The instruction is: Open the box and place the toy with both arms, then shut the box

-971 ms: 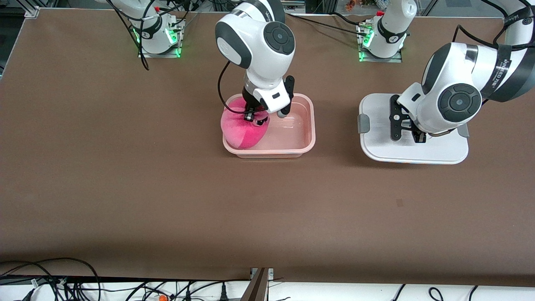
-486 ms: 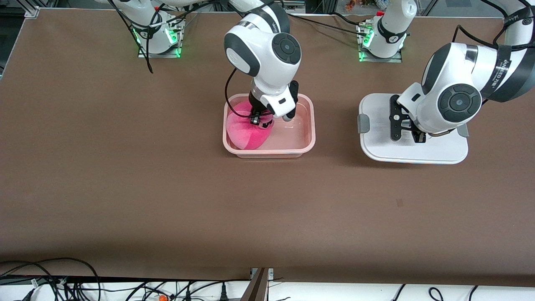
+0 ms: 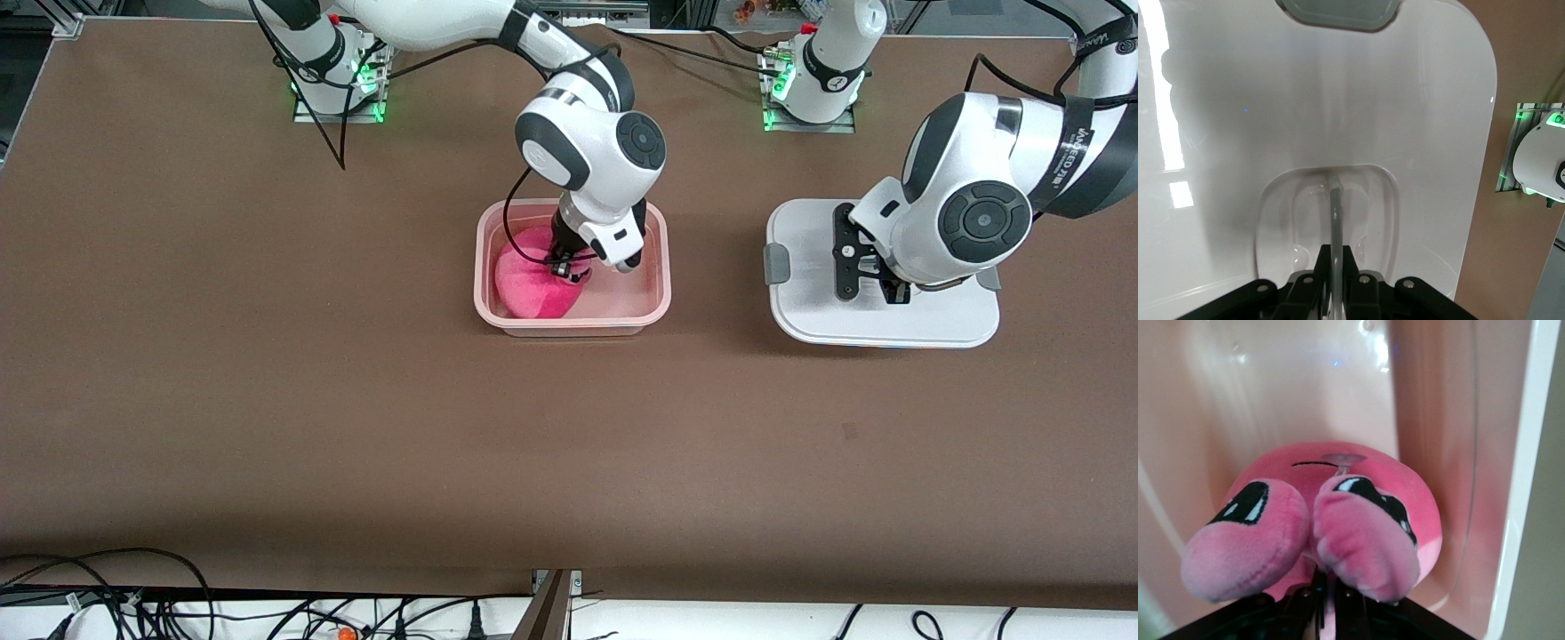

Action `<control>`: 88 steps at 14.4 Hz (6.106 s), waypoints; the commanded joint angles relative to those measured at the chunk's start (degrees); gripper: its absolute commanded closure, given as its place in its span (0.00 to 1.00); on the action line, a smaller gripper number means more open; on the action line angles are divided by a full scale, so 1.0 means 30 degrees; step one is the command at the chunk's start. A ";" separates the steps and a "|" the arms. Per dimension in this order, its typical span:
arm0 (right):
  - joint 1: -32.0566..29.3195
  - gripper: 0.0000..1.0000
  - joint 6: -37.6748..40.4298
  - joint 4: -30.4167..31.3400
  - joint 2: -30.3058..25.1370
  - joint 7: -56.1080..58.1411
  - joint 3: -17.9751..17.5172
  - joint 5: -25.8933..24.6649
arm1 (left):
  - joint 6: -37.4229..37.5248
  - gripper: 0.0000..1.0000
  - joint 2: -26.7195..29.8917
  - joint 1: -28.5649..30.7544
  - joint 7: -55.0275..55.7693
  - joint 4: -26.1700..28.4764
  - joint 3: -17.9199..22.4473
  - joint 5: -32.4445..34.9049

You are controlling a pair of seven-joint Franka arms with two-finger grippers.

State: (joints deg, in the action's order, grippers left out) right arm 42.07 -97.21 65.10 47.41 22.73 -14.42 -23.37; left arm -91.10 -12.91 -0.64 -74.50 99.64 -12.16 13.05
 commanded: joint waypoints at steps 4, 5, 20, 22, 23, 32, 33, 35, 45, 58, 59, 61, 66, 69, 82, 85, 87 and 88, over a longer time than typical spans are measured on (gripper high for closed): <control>0.0625 0.00 -0.4649 -0.0694 0.1716 -0.3996 0.0382 -0.0647 | 0.0162 1.00 0.0466 -0.0080 -0.0508 -0.0019 -0.0252 -0.0453; 0.0654 0.00 -0.4917 -0.0723 0.1601 -0.4756 0.0382 -0.0618 | 0.0337 1.00 0.0437 -0.0051 -0.0479 -0.0659 -0.0775 -0.0221; -0.7572 0.00 0.1230 -0.0723 -0.5427 -0.4939 0.0586 0.4588 | 0.1714 1.00 -0.1286 -0.1743 0.1478 -0.4319 -0.2831 -0.2175; -0.8949 0.00 0.1901 -0.0432 -0.6831 -0.4910 0.0674 0.5502 | 0.1774 1.00 -0.2634 -0.2945 0.3987 -0.5960 -0.2802 -0.3845; -0.9303 0.00 0.3037 -0.0227 -0.7476 -0.4939 0.0907 0.5824 | 0.1803 1.00 -0.3307 -0.3647 0.5628 -0.6606 -0.2802 -0.3996; -0.9512 0.00 0.4399 0.7848 -1.6000 -0.4824 0.7116 0.8933 | -0.0681 1.00 -0.9522 -0.8400 0.9951 -1.1360 -0.2568 -0.4115; -0.9512 0.00 0.3816 0.9079 -1.6849 -0.4706 0.7381 0.8788 | -0.1006 1.00 -0.9641 -0.8545 1.0009 -1.1301 -0.2568 -0.4115; -0.9512 0.00 0.2760 1.1076 -1.7967 -0.5024 0.7413 0.8757 | -0.1272 1.00 -0.9760 -0.9509 1.1550 -1.1300 -0.2452 -0.4086; -0.9424 0.00 0.2521 1.0792 -1.7678 -0.7865 0.7325 0.8083 | -0.2267 1.00 -1.0433 -1.0510 1.1914 -1.1271 -0.2333 -0.2211; -0.9396 0.00 0.3079 0.9502 -1.6886 -0.8426 0.7502 0.7704 | -0.3880 1.00 -1.0726 -1.1271 1.3818 -1.0744 -0.2333 -0.1421; -0.9395 0.00 0.2962 0.9502 -1.6886 -0.8426 0.7501 0.7673 | -0.3880 1.00 -1.0668 -1.1271 1.3847 -1.0743 -0.2333 -0.1361; -0.9511 0.00 0.2902 0.9502 -1.6886 -0.8426 0.7559 0.7702 | -0.3763 1.00 -1.0609 -1.1301 1.3702 -1.0685 -0.2333 -0.1302; -0.9600 0.00 0.2903 0.9560 -1.6711 -0.8425 0.7968 0.7760 | -0.2533 1.00 -1.0228 -1.1241 1.2705 -1.0071 -0.2333 -0.1302; -0.9571 0.00 0.2902 0.9560 -1.6711 -0.8426 0.8175 0.7907 | -0.2562 1.00 -1.0228 -1.1389 1.2734 -0.9865 -0.2304 -0.1273; -0.9512 0.00 0.2873 0.9560 -1.6740 -0.8426 0.8175 0.7966 | -0.0606 0.00 -0.8474 -1.1067 1.3492 -1.0040 -0.2333 -0.1009; -0.9512 0.00 0.2873 0.9560 -1.6740 -0.8426 0.8175 0.7966 | 0.1444 0.00 -0.7011 -1.0950 1.5715 -1.0128 -0.2333 -0.1039; -0.9512 0.00 0.2873 0.9560 -1.6740 -0.8426 0.8175 0.7966 | 0.2939 0.00 -0.5694 -1.0076 1.6627 -1.0128 -0.2333 -0.1067; -0.9512 0.00 0.2844 0.9560 -1.6740 -0.8426 0.8175 0.7966 | 0.3497 0.00 -0.4933 -0.9229 1.7007 -1.0128 -0.2362 -0.1126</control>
State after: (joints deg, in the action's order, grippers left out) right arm 13.53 -89.06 95.01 -3.26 -1.94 10.12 0.26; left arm -83.76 -32.88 -32.37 -25.53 67.84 -19.04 9.21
